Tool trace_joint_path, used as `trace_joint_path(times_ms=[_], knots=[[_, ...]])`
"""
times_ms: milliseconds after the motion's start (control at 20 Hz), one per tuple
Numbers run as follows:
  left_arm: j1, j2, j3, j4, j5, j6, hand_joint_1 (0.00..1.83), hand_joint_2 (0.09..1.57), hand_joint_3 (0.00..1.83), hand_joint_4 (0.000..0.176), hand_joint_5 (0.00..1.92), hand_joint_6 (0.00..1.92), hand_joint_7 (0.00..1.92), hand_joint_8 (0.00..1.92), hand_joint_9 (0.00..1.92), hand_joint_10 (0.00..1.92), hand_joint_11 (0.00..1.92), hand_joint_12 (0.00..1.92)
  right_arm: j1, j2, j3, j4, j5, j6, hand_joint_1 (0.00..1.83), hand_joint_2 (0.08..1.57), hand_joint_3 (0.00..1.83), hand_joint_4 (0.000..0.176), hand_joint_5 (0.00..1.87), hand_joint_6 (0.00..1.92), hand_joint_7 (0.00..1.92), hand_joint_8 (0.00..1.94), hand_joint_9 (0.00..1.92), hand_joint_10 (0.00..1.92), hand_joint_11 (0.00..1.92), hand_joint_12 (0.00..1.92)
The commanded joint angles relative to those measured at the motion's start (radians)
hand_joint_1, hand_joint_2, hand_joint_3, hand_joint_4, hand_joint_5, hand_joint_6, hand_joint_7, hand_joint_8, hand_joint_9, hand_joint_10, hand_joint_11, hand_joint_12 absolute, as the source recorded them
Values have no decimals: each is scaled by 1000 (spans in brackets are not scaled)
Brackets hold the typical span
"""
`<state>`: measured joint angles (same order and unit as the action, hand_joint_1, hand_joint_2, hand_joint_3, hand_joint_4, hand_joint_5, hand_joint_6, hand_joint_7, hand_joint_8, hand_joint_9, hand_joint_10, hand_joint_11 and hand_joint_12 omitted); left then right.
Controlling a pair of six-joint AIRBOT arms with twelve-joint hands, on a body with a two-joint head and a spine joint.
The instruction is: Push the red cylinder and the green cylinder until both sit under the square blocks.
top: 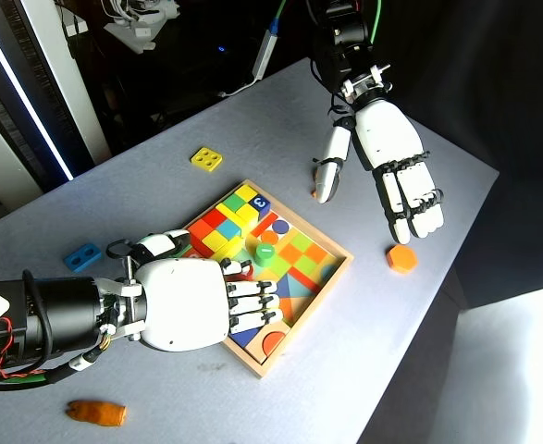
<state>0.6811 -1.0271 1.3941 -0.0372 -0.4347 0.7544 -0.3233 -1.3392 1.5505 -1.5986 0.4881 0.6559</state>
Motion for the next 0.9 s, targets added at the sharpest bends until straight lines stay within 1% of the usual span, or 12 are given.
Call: trace_joint_path(times_ms=[0,50,100,200,250,400,450,600,650,750,800,850], knots=[[-7,-4,7,-12,-107,-4,0,1109,1,94,40,2,0,0,0,0,5,145,6,9,3,41,22,10,237,1047,1,176,492,9,0,0,0,0,0,0],[-7,-4,7,-12,-107,-4,0,1117,1,97,33,2,0,0,0,0,0,190,8,12,3,40,23,12,246,1048,1,176,502,12,7,3,0,0,0,0],[-7,-4,7,-12,-107,-4,0,1130,1,103,35,1,0,0,0,0,0,117,9,14,3,38,23,13,251,1048,1,176,508,13,9,3,0,0,0,0],[-6,-4,7,-12,-106,-4,0,1141,5,93,37,1,0,0,0,0,0,102,13,17,3,28,24,22,233,1046,0,176,502,7,0,0,0,0,0,0],[-5,-4,7,-12,-106,-4,0,1147,1,89,38,0,0,0,0,0,0,153,14,17,3,26,24,23,235,1048,1,176,508,9,5,2,0,0,0,0],[-3,-4,7,-12,-106,-4,0,1140,0,100,39,0,0,0,0,0,0,168,15,20,3,23,28,25,239,1055,3,176,506,6,4,1,0,0,0,0],[-3,-4,7,-12,-106,-4,0,1146,0,88,41,0,0,0,0,0,0,203,15,23,3,21,30,28,236,1053,2,176,503,4,1,0,0,0,0,0],[-2,-2,7,-12,-106,-4,0,1151,2,73,38,0,0,0,0,0,0,209,15,29,3,16,33,38,260,1056,2,176,508,5,0,0,0,0,0,0],[-2,0,7,-13,-106,-4,0,1146,0,69,33,2,0,0,0,0,0,150,16,31,3,10,35,44,264,1052,0,176,513,7,0,0,0,0,0,0],[-2,2,6,-13,-106,-5,0,1136,0,83,30,0,0,0,0,0,0,237,16,36,2,0,39,57,288,1059,3,176,528,11,7,3,0,0,0,0],[-2,2,6,-13,-106,-5,0,1139,1,82,33,2,0,0,0,0,0,249,15,38,2,-4,40,62,285,1061,3,176,535,12,12,4,0,0,6,3],[-2,3,5,-13,-106,-5,0,1147,5,73,35,2,0,0,0,0,0,251,15,41,0,-7,41,66,284,1063,4,176,535,11,11,3,0,0,5,3]])
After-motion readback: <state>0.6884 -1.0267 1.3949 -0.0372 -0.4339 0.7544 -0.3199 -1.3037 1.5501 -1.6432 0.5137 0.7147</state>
